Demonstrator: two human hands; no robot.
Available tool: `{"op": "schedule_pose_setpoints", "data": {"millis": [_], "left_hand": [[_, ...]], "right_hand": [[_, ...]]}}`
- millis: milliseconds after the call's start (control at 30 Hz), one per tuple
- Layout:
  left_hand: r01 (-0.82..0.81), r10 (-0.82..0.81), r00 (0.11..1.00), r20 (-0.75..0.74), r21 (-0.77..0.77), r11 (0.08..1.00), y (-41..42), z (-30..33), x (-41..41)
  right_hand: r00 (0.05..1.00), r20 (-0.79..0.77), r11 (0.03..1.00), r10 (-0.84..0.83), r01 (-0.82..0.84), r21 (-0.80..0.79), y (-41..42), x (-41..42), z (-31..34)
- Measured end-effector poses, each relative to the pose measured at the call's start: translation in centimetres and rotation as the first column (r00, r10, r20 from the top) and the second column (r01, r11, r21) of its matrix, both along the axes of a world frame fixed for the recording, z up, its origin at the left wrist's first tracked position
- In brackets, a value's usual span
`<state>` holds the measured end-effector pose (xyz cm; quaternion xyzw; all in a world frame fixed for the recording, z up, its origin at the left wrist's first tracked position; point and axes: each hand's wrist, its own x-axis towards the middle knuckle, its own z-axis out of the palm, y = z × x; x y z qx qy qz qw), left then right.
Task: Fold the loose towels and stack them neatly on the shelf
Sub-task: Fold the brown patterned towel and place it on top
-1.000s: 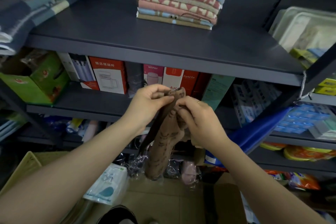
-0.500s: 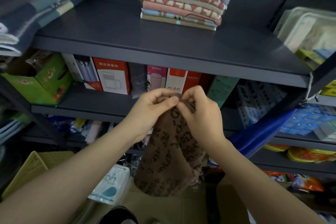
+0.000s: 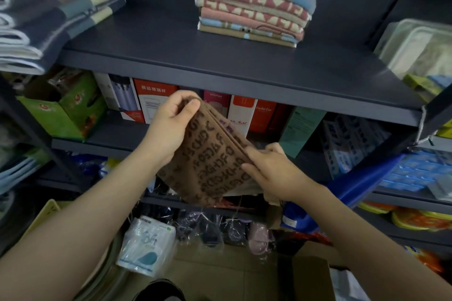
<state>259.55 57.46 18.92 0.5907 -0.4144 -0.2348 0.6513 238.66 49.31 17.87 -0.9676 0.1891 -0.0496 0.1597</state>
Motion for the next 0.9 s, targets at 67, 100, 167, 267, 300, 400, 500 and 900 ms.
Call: {"op": "schedule_pose_setpoints", "data": {"millis": [67,100,167,267,300,400,500,900], "left_hand": [[-0.052,0.051,0.998,0.024,0.036,0.998,-0.1,-1.2,0.8],[-0.072,0.071,0.997,0.023,0.042,0.997,-0.1,-1.7,1.1],[-0.085,0.085,0.996,0.003,0.029,0.996,-0.1,-2.7,1.5],[-0.092,0.092,0.993,-0.078,0.010,0.996,-0.5,-3.2,1.3],[-0.094,0.094,0.990,-0.103,0.005,0.996,-0.7,-3.2,1.2],[-0.067,0.063,0.992,-0.114,-0.034,0.997,-0.8,-2.5,1.1],[-0.057,0.048,0.992,-0.115,-0.079,0.995,-0.4,-1.8,1.8],[-0.055,0.021,0.982,-0.190,-0.172,0.983,1.3,1.6,4.2]], "right_hand": [[1.000,0.012,0.999,-0.020,0.021,-0.041,-0.5,0.1,1.2],[0.997,0.067,0.989,-0.028,0.037,-0.140,-0.8,0.0,1.7],[0.977,0.214,0.923,-0.001,0.084,-0.375,-1.0,-0.1,2.6],[0.951,0.305,0.858,0.054,0.112,-0.501,-0.8,0.0,3.1],[0.951,0.305,0.863,0.048,0.114,-0.493,-0.9,0.1,3.2],[0.967,0.253,0.907,0.003,0.103,-0.408,-2.1,0.0,3.8],[0.975,0.220,0.928,-0.001,0.083,-0.364,-2.8,0.1,4.1],[0.705,0.562,0.620,-0.432,-0.221,0.753,-3.8,4.5,4.9]]}}
